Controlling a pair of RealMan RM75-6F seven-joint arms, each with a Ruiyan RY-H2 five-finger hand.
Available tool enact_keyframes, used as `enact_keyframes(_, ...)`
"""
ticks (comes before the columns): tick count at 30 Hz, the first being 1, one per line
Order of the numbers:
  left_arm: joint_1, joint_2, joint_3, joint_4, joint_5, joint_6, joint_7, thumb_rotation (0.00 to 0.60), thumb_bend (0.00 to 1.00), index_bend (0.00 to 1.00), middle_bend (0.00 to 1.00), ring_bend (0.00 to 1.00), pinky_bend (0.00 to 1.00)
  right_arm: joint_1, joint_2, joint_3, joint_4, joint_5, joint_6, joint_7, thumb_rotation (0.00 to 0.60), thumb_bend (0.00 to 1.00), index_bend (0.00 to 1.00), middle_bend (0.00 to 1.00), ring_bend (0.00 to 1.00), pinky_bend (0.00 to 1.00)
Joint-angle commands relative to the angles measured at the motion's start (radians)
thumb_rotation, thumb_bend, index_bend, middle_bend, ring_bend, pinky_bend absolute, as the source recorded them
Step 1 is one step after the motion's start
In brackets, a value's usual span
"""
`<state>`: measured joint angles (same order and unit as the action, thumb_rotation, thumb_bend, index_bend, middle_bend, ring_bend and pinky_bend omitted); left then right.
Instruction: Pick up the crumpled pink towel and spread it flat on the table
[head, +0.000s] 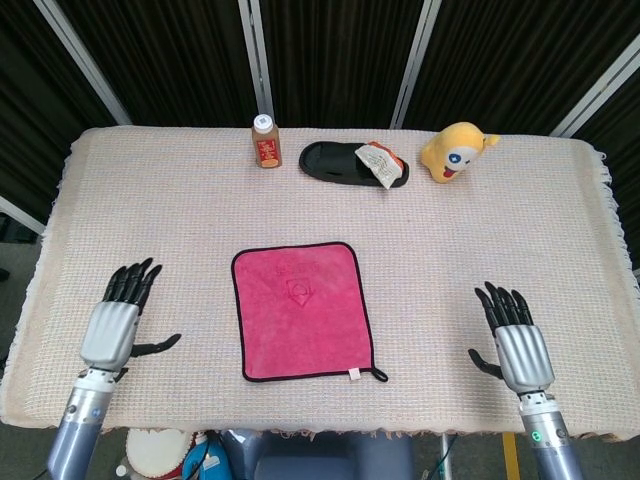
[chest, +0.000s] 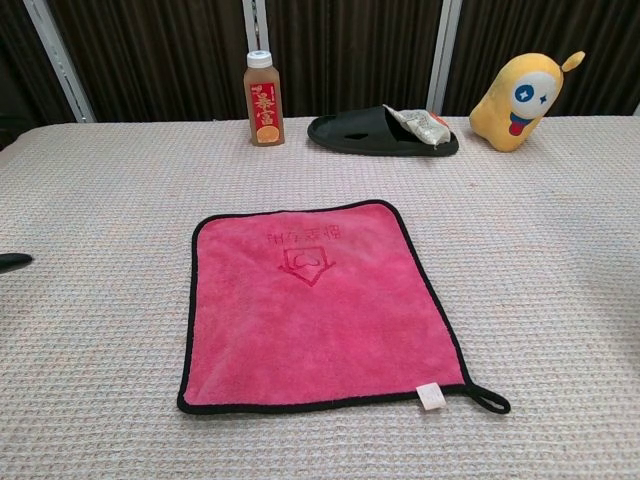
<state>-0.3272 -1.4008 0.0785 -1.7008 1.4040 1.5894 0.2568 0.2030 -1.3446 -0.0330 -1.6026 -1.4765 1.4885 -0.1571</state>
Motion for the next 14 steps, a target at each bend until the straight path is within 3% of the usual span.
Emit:
enact_keyframes(1,0.062,0.046,0.036,0.001,0.056,0.08,-0.014,0.6,0.02,0.0,0.0,0.0,0.0,-0.035,0.007,-0.017,0.019,-0.025,0.039,0.033,0.6,0.27,0.0,0.0,0.0,0.0)
enact_keyframes(6,0.131,0.093,0.049,0.021,0.082,0.157,-0.03,0.6,0.02,0.0,0.0,0.0,0.0,-0.08,0.018,-0.028,0.039,-0.038,0.087,0.051,0.6,0.27,0.0,0.0,0.0,0.0)
enact_keyframes(14,0.191,0.144,0.054,0.049,0.072,0.172,-0.064,0.6,0.02,0.0,0.0,0.0,0.0,-0.113,0.039,-0.032,0.039,-0.059,0.116,0.084,0.6,0.27,0.0,0.0,0.0,0.0)
